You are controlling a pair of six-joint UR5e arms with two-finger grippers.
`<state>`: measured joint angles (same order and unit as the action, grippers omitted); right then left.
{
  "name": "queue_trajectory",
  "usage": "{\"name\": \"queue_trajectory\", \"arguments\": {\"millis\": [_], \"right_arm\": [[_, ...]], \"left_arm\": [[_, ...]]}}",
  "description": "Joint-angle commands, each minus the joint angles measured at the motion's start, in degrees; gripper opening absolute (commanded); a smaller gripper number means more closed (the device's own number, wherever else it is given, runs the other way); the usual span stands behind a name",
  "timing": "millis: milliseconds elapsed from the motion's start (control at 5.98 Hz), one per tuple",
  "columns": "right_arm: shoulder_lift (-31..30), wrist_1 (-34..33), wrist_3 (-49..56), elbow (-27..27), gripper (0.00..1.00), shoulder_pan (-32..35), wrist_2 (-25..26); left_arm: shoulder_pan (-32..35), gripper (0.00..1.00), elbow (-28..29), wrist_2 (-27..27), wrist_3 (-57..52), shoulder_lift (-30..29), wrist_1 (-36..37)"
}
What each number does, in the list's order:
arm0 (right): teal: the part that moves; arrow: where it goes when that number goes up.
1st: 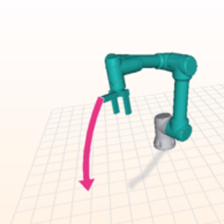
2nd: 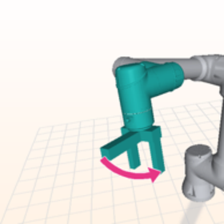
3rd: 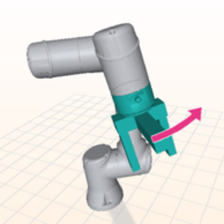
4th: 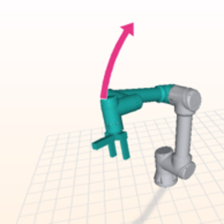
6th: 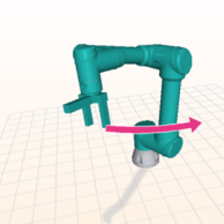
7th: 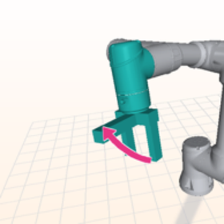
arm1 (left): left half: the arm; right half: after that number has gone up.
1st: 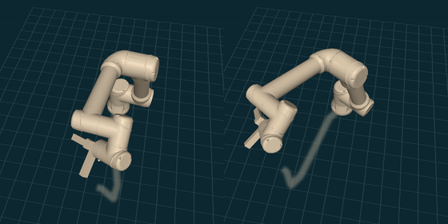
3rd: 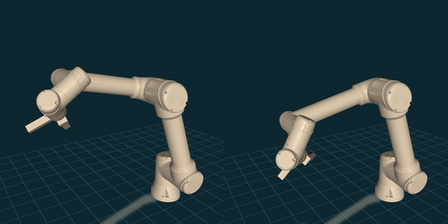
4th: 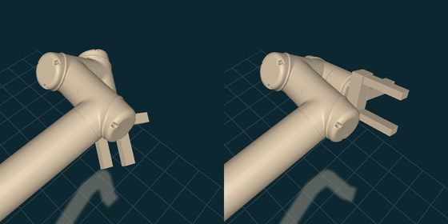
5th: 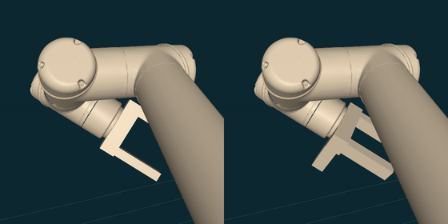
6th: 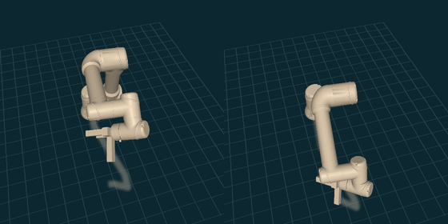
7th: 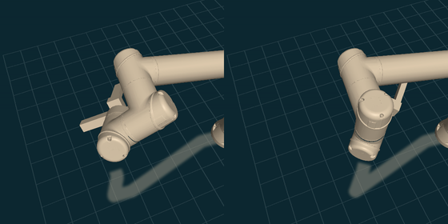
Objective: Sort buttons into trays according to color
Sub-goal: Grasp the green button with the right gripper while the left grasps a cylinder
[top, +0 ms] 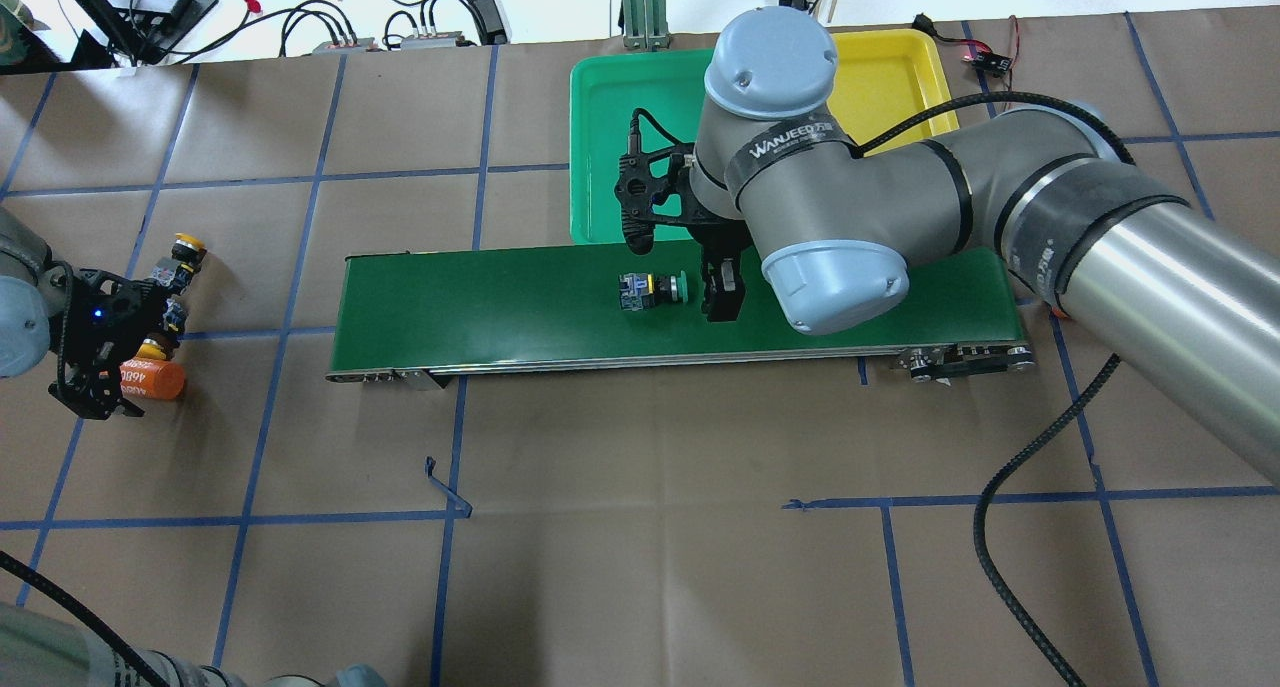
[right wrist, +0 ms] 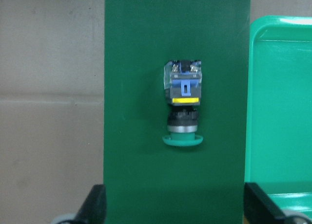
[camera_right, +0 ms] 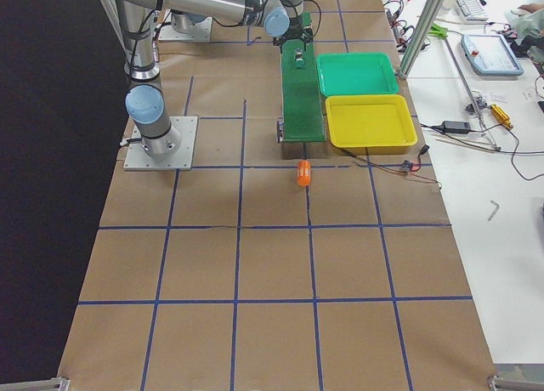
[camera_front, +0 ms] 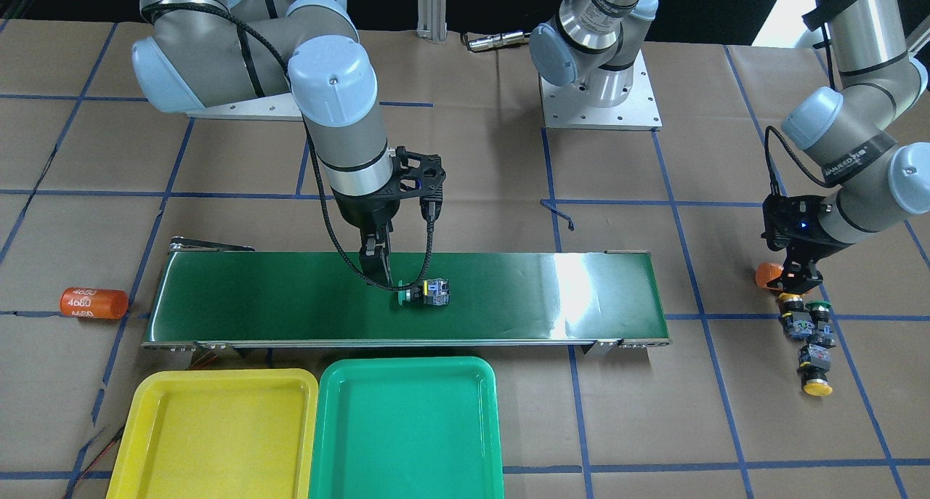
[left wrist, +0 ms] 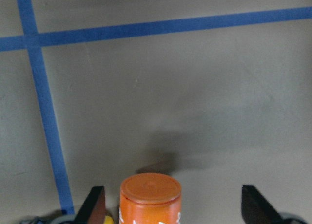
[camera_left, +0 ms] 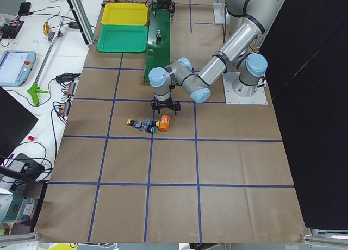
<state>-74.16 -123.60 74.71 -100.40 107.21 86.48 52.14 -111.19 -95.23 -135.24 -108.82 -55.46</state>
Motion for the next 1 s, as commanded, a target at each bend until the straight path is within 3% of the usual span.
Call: {"name": "queue_trajectory", "arguments": {"millis": [0, 167, 335, 502, 669, 837], "right_arm": [[3.4, -1.6, 0.7, -0.1, 1.00, 0.0, 0.4], [4.2, -1.5, 1.9, -0.3, 1.00, -0.2, 0.9], [4.5, -1.4, 4.4, -0.3, 1.00, -0.7, 2.3], [4.6, -1.1, 5.9, -0.5, 1.00, -1.6, 4.0], [4.0, -0.5, 6.4, -2.1, 1.00, -4.9, 4.8], [3.8, -0.7, 6.7, -3.9, 0.96, -8.0, 4.6]], "left_arm": [[-1.3, 0.97, -0.2, 0.1, -2.0, -2.4, 3.7], [-1.3, 0.92, -0.3, 0.2, -1.9, -3.0, 3.9], [-1.4, 0.64, -0.2, 0.4, -2.2, -3.0, 4.0], [-1.5, 0.20, -0.3, 0.6, -2.3, -3.1, 4.5], [-1.5, 0.02, -0.3, 0.6, -2.1, -3.1, 4.6], [-1.0, 0.01, -0.2, 0.7, -1.3, -2.3, 4.4]]}}
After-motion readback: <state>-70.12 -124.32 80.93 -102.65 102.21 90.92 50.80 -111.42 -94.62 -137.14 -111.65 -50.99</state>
